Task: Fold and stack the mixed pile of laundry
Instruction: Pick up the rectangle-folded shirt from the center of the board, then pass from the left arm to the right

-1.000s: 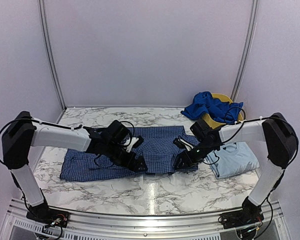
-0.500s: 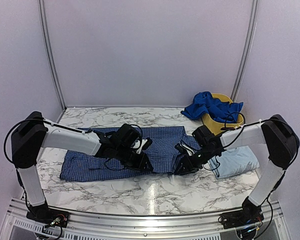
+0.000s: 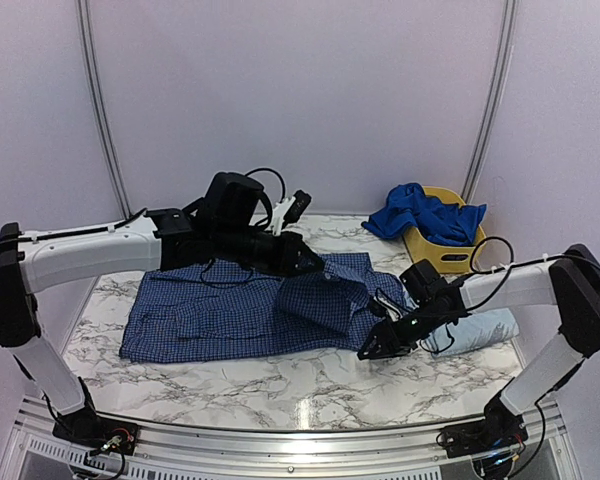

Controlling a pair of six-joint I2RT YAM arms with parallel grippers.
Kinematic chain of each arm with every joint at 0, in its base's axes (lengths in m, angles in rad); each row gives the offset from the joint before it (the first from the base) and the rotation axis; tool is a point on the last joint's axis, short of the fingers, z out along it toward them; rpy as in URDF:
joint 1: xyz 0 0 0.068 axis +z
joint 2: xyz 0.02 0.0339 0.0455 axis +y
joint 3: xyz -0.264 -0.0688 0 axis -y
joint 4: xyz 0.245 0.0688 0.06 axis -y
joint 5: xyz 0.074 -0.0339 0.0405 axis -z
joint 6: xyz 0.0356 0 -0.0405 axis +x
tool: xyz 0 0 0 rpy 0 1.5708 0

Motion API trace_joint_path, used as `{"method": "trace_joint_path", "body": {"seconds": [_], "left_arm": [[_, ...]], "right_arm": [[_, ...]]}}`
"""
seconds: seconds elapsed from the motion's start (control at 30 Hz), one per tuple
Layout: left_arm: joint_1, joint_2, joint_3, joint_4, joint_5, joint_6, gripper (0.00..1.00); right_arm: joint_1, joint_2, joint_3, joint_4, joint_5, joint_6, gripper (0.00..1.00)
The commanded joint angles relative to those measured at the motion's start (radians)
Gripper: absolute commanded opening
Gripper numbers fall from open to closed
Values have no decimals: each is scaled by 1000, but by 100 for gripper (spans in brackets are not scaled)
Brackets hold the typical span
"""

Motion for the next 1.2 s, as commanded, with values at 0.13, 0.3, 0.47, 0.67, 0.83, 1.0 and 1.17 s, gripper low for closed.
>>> {"method": "trace_joint_path", "body": {"seconds": [0.13,0.3,0.47,0.67,0.83,1.0,1.17], "left_arm": [[9,-27,115,-93,-2,72,0],[11,-17,240,-150,-18,119,0],[12,15,258,-170,-31,129,0],[13,34,262,-168,-9,113,0],[23,36,245,-168,59,96,0],[34,56,263,-167,160,83,0],[69,62,272,-163,213,63,0]], "right_arm": [[-22,-191,26,17,54,-9,52],[-49,-295,49,115,106,-9,52],[-46,-201,107,119,102,-26,31],[-51,-350,85,226,163,-29,59],[-19,-530,21,318,227,-158,80],[19,-531,29,325,237,-314,82],[46,-528,34,322,224,-418,83]]}}
